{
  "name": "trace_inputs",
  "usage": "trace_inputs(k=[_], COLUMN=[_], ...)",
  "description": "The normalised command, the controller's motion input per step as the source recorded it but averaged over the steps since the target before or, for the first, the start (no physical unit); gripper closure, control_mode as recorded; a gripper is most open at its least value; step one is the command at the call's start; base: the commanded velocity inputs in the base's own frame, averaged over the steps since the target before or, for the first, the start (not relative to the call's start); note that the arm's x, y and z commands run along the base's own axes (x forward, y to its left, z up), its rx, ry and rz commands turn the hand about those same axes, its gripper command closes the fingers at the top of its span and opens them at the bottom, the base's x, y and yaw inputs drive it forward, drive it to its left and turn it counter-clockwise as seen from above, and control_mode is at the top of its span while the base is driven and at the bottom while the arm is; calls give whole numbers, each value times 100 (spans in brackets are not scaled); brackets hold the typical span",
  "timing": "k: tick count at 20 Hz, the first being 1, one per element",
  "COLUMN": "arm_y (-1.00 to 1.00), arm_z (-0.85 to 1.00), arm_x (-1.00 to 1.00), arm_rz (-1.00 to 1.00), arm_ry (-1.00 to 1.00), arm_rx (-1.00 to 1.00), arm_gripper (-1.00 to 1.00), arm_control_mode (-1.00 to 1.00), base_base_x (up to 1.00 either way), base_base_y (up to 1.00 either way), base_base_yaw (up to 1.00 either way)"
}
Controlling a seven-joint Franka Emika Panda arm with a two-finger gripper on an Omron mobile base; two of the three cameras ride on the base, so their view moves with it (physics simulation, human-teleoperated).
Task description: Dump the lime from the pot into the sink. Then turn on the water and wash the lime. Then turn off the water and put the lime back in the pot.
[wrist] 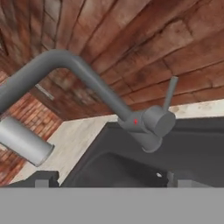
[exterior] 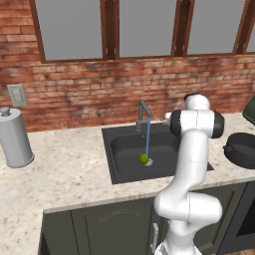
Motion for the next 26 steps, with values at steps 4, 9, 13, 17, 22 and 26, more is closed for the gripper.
trace_inputs(k=[4,9,13,17,22,26], arm_y=[34,19,0,0,0,0], arm_z=[0,0,0,0,0,0], arm_x=[0,12,33,37,36,35], arm_rz=[0,-2,-2,0,0,0], arm_ry=[-11,-10,-5,-2,-1,0], arm_rx=[0,0,0,0,0,3], arm_gripper=[-100,-100,-100,-100,-100,-100], arm_control_mode=[-100,-100,-100,-100,-100,-100], base_base_x=[0,0,0,0,0,0], base_base_y=[0,0,0,0,0,0], base_base_yaw=[0,0,0,0,0,0])
